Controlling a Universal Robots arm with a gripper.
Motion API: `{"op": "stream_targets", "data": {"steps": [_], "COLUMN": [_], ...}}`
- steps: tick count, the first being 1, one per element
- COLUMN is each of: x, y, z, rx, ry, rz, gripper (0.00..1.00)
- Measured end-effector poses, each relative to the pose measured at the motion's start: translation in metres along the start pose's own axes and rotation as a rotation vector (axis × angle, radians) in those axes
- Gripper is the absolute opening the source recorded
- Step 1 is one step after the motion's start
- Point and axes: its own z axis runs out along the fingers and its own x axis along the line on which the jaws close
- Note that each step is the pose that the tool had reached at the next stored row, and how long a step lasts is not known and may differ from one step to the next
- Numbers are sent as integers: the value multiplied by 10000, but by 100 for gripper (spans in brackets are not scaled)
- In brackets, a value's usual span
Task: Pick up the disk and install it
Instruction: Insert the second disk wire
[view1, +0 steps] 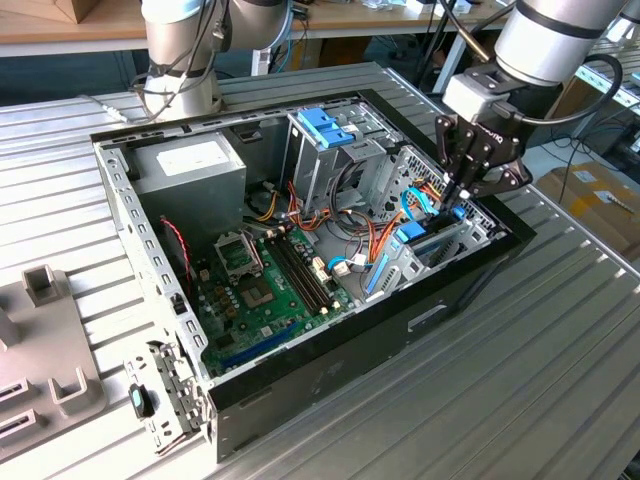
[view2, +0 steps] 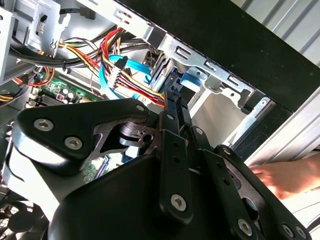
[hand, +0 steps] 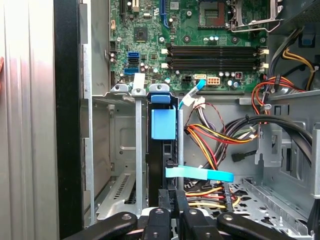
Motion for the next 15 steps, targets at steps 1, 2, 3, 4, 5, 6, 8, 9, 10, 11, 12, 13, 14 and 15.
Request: {"op": "stream_targets", "data": {"steps": [1, 2, 3, 4, 5, 6, 8, 9, 10, 11, 12, 13, 14, 15], "x": [0, 0, 0, 0, 0, 0, 0, -1, -1, 0, 0, 0, -1, -1], "y": [2, 4, 7, 11, 13, 15, 18, 19, 19, 20, 20, 20, 21, 22], "z": [2, 3, 5, 7, 7, 8, 12, 15, 18, 21, 25, 27, 30, 33], "rx": [0, 0, 0, 0, 0, 0, 0, 0, 0, 0, 0, 0, 0, 0], "ry": [0, -1, -1, -1, -1, -1, -1, 0, 0, 1, 0, -1, -1, -2], "rz": [0, -1, 0, 1, 0, -1, 0, 0, 0, 0, 0, 0, 0, 0], "gripper": [16, 16, 16, 16, 16, 16, 16, 16, 16, 16, 16, 16, 16, 16]}}
